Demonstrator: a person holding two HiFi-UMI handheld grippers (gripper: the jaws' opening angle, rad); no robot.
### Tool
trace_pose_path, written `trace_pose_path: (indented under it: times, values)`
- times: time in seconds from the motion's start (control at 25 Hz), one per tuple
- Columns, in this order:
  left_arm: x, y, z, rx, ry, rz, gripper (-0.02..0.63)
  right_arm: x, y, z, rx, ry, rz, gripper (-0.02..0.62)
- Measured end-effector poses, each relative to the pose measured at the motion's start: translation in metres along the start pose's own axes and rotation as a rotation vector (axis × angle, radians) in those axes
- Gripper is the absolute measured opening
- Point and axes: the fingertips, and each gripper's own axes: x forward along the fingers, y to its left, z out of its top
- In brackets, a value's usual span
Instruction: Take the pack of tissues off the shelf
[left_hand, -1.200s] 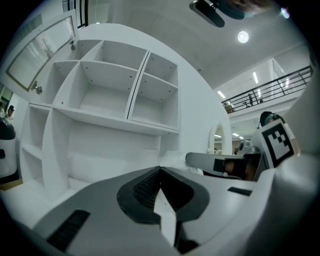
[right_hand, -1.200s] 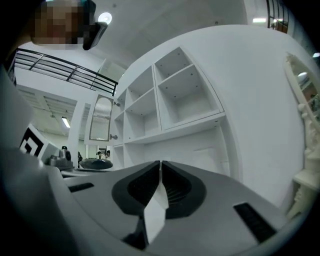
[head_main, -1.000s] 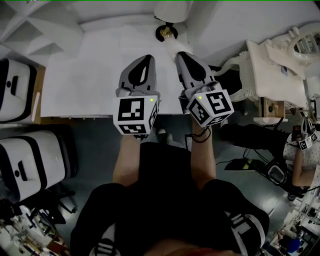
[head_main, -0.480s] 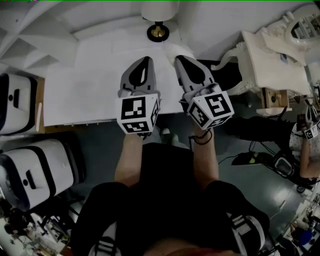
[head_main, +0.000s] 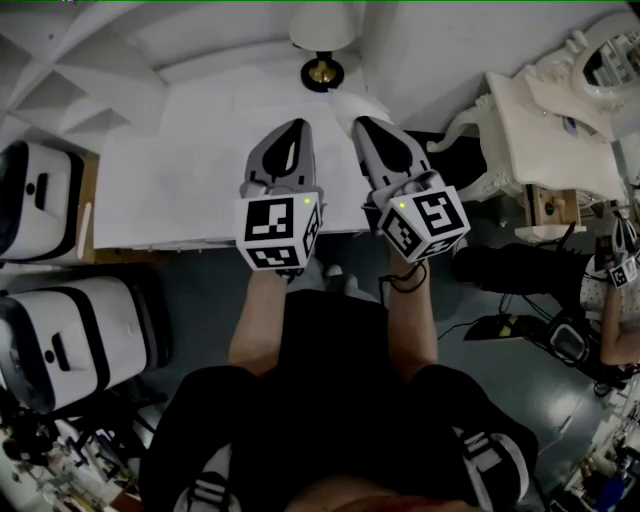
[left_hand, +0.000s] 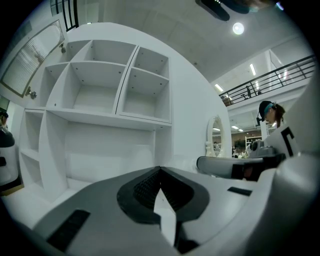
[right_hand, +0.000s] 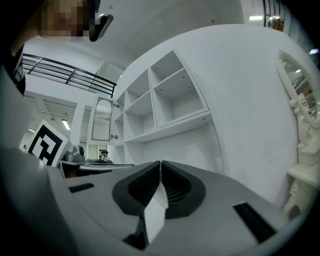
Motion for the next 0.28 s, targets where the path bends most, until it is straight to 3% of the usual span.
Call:
trace_pose_path:
  times: [0.28]
  values:
    - [-0.009, 0.010, -0.001, 0.000, 0.009, 0.014, 0.011, 0.009, 0.013, -0.002, 0.003, 0.004, 0.027, 0.026]
